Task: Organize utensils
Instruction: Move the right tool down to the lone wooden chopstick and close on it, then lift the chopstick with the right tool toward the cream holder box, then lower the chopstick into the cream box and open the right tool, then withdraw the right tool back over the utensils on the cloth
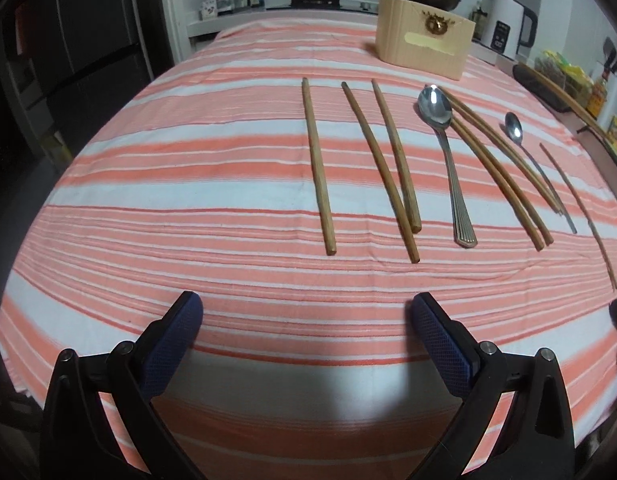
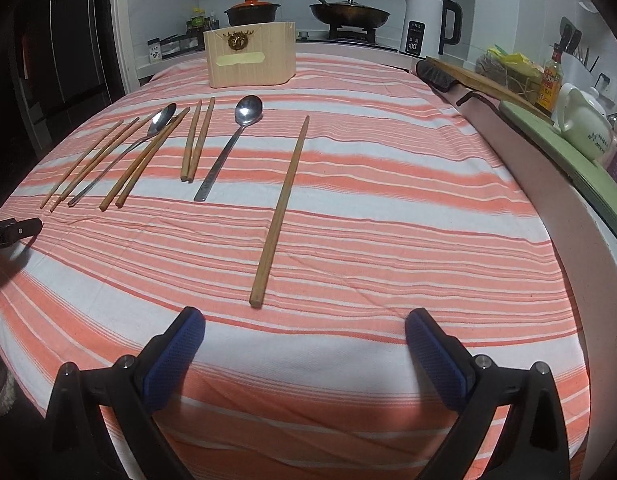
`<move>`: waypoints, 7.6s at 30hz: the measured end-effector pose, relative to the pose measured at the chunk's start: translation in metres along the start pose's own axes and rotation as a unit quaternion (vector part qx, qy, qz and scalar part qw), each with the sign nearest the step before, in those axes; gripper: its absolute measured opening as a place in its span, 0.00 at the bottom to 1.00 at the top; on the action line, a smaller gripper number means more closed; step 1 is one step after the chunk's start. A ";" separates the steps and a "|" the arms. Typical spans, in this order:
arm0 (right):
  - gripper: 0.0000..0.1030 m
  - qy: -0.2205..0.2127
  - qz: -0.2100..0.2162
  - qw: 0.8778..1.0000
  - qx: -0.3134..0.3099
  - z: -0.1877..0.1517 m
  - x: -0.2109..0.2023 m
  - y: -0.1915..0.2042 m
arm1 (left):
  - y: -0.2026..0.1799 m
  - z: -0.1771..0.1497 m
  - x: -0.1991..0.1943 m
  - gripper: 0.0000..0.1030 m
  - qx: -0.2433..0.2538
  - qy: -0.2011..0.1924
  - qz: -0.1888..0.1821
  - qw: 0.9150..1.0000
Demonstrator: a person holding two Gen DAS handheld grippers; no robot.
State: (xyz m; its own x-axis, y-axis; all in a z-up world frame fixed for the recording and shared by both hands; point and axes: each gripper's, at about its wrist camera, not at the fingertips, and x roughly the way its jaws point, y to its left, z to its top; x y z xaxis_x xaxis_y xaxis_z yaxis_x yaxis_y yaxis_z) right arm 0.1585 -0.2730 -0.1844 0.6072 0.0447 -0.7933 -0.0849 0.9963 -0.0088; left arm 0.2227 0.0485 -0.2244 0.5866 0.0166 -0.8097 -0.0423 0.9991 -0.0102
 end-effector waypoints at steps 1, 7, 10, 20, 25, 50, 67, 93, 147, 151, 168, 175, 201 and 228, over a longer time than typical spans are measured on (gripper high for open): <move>1.00 0.003 -0.001 1.000 0.002 0.000 -0.001 0.000 | 0.001 0.001 0.000 1.00 0.007 0.003 -0.005 1.000; 1.00 -0.005 -0.008 1.000 0.005 0.002 0.001 0.002 | 0.004 0.011 0.007 1.00 0.007 0.004 -0.002 1.000; 0.91 0.006 -0.005 1.000 -0.006 0.010 0.003 0.004 | 0.003 0.017 0.011 1.00 0.007 0.017 -0.001 1.000; 0.38 -0.009 0.015 1.000 -0.020 0.011 -0.002 0.012 | 0.000 0.018 0.009 0.88 0.013 0.002 -0.008 1.000; 0.07 -0.009 0.013 1.000 -0.026 0.015 0.001 0.016 | -0.004 0.023 0.009 0.62 0.022 -0.012 -0.019 1.000; 0.07 0.003 0.012 1.000 -0.017 0.066 0.046 0.001 | -0.002 0.057 0.031 0.37 0.030 -0.009 -0.061 0.998; 0.25 -0.004 0.019 1.000 -0.019 0.057 0.040 -0.004 | 0.000 0.051 0.029 0.25 0.027 -0.032 -0.037 0.998; 0.06 -0.195 0.042 0.979 -0.034 0.175 -0.104 0.005 | 0.012 0.150 -0.119 0.02 0.037 -0.183 -0.130 0.974; 0.06 -0.058 0.107 0.993 0.000 0.416 0.028 0.018 | -0.080 0.416 -0.017 0.02 -0.003 -0.208 -0.150 0.967; 0.06 -0.040 0.116 0.992 0.010 0.418 0.056 0.018 | -0.081 0.411 0.011 0.02 -0.008 -0.177 -0.148 0.973; 0.60 -0.143 0.140 0.978 0.058 0.377 0.058 0.004 | -0.062 0.336 0.007 0.88 0.034 -0.139 -0.146 0.979; 0.63 -0.182 0.095 0.978 0.024 0.303 0.002 0.002 | -0.048 0.235 -0.018 1.00 0.067 -0.127 -0.050 0.988; 0.64 -0.070 0.001 0.996 0.049 0.076 0.017 -0.010 | 0.027 0.071 -0.008 0.99 -0.047 -0.049 -0.030 0.997; 0.64 -0.035 0.053 0.998 -0.025 0.071 0.022 0.039 | 0.007 0.048 0.011 0.99 -0.010 -0.003 -0.081 0.997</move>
State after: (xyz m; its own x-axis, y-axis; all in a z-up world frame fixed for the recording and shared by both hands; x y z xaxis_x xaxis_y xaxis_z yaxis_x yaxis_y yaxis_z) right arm 0.2244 -0.2283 -0.1594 0.6466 0.1568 -0.7465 -0.1897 0.9810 0.0417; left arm 0.2678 0.0577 -0.2051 0.5924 -0.1446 -0.7926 0.0380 0.9877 -0.1519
